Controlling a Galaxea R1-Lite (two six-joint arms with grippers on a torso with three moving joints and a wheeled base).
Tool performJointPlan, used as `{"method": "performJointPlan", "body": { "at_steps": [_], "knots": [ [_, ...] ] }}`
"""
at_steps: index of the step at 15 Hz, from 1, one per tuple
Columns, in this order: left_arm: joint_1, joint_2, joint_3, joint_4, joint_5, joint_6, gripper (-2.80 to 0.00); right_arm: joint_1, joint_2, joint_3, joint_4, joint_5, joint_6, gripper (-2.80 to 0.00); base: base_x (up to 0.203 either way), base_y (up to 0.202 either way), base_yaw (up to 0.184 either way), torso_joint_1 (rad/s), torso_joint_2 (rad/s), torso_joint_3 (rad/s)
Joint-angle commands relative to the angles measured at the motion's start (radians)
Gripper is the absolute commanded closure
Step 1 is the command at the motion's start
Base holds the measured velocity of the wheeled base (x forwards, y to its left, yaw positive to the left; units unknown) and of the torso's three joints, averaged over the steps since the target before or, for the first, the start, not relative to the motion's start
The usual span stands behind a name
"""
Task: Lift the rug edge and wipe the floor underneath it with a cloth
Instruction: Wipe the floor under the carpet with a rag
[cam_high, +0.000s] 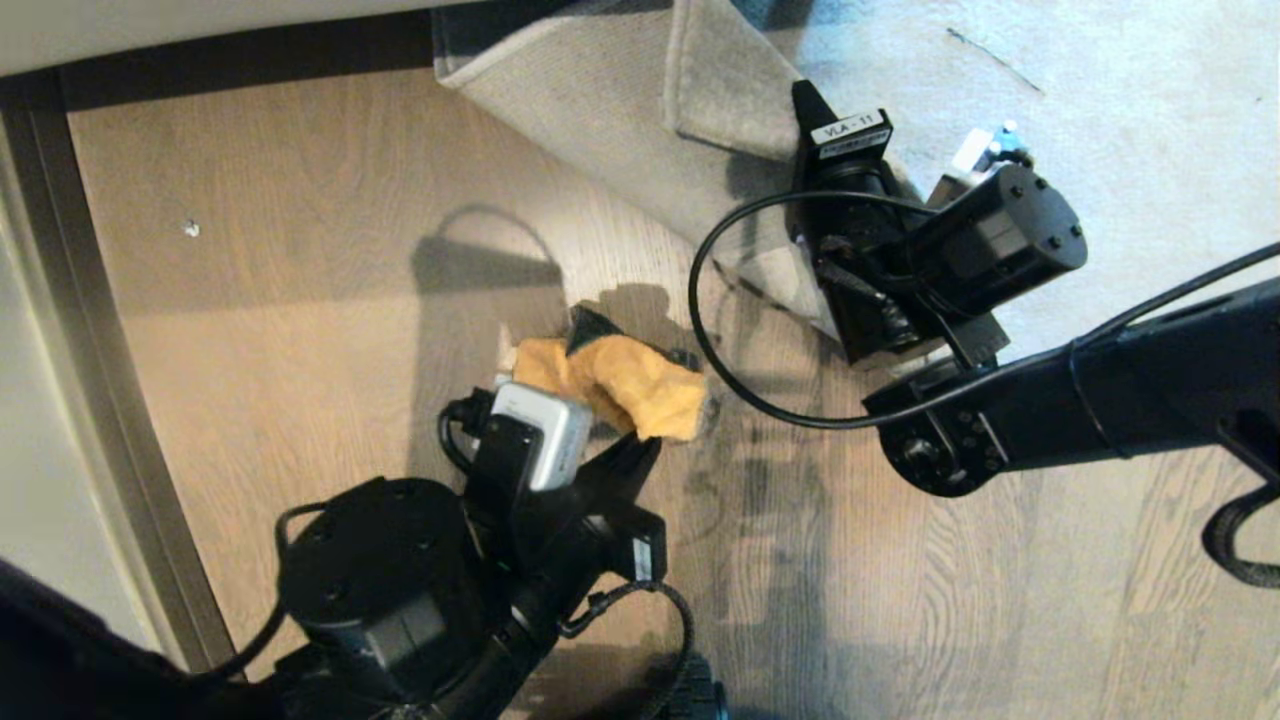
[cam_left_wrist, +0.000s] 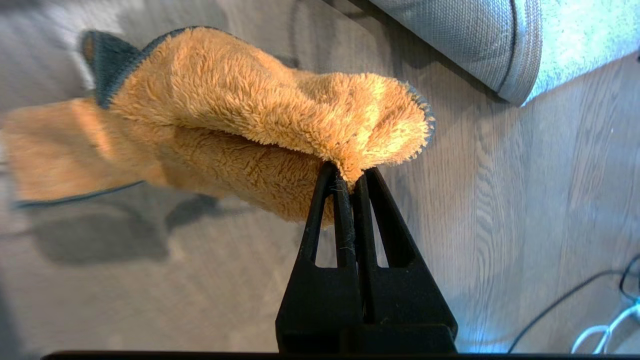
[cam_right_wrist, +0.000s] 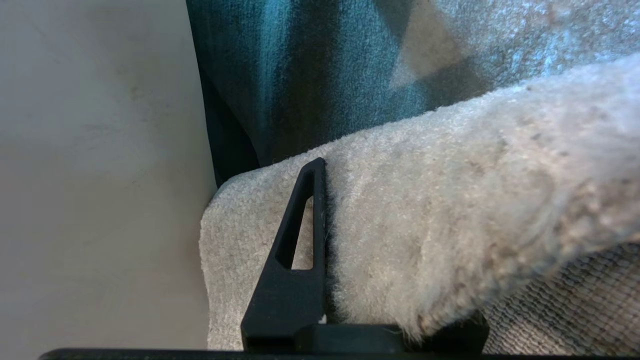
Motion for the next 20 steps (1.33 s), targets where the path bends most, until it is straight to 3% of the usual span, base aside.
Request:
{"method": "performJointPlan", "body": {
  "at_steps": [1, 5, 10, 15, 20],
  "knots": [
    [-0.004, 0.125, -0.001, -0.088, 0.005, -0.001, 0.00, 0.000, 0.000, 0.002, -0.046, -0.002, 0.006, 0.00, 0.000, 0.000, 0.000, 0.000, 0.00, 0.000],
    [0.016, 0.179, -0.018, -0.122, 0.010, -0.005, 0.00, 0.000, 0.000, 0.003, -0.046, -0.003, 0.004, 0.00, 0.000, 0.000, 0.000, 0.000, 0.00, 0.000],
    [0.042, 0.272, -0.165, -0.122, 0.015, -0.004, 0.00, 0.000, 0.014, 0.001, -0.047, -0.005, 0.004, 0.00, 0.000, 0.000, 0.000, 0.000, 0.00, 0.000],
    [0.049, 0.378, -0.313, -0.122, 0.071, -0.023, 0.00, 0.000, 0.014, 0.001, -0.046, -0.006, 0.003, 0.00, 0.000, 0.000, 0.000, 0.000, 0.00, 0.000],
    [0.118, 0.419, -0.404, -0.122, 0.100, -0.024, 0.00, 0.000, 0.014, 0.004, -0.046, -0.008, 0.001, 0.00, 0.000, 0.000, 0.000, 0.000, 0.00, 0.000]
  ]
}}
